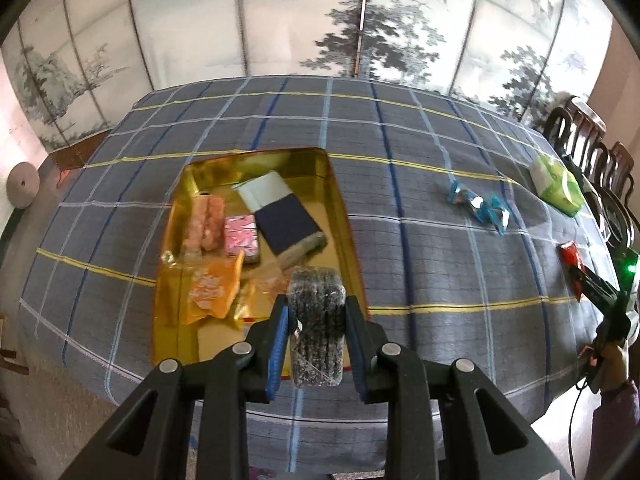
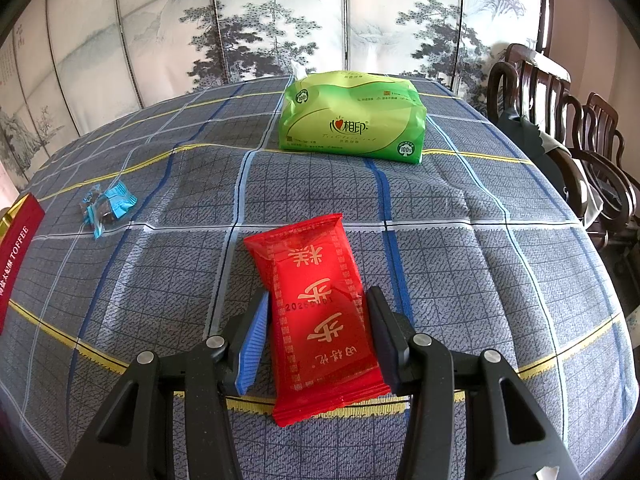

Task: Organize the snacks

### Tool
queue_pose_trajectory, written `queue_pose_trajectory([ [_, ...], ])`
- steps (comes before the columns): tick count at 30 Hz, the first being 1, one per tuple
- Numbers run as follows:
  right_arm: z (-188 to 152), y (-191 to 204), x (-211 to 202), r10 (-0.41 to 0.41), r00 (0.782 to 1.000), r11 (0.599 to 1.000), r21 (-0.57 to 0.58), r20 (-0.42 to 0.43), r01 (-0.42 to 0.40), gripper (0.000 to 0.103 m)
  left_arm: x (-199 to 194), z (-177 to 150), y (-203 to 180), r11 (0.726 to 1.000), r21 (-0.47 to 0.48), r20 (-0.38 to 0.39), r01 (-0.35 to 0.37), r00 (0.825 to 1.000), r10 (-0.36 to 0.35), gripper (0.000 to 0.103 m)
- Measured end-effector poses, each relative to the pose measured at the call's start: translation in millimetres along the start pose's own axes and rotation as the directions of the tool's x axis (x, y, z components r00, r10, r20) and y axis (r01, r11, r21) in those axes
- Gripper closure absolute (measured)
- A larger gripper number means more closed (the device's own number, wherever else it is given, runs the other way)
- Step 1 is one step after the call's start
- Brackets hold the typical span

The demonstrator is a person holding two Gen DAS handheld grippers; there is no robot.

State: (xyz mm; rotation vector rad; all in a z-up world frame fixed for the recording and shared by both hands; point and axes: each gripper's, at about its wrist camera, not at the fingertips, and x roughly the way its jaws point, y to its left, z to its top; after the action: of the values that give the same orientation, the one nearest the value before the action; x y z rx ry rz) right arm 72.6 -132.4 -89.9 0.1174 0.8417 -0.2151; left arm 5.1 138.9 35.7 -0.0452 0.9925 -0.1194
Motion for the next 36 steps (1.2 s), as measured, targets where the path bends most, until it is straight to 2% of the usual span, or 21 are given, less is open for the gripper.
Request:
queue_pose_trajectory([
  [16,1,6,3,-0.007,1.0,1.0,-0.003,-0.002,0.007,0.058,11,0,20,0.999,-0.029,-0.012,-0.021,1.0,0.021,0.076],
  [36,3,13,8,-0.019,1.0,1.0,-0.01,-0.005,0.019,0.057,25,12,21,0.999,-0.012,-0.013,-0.044,0.999,0.044,0.076],
])
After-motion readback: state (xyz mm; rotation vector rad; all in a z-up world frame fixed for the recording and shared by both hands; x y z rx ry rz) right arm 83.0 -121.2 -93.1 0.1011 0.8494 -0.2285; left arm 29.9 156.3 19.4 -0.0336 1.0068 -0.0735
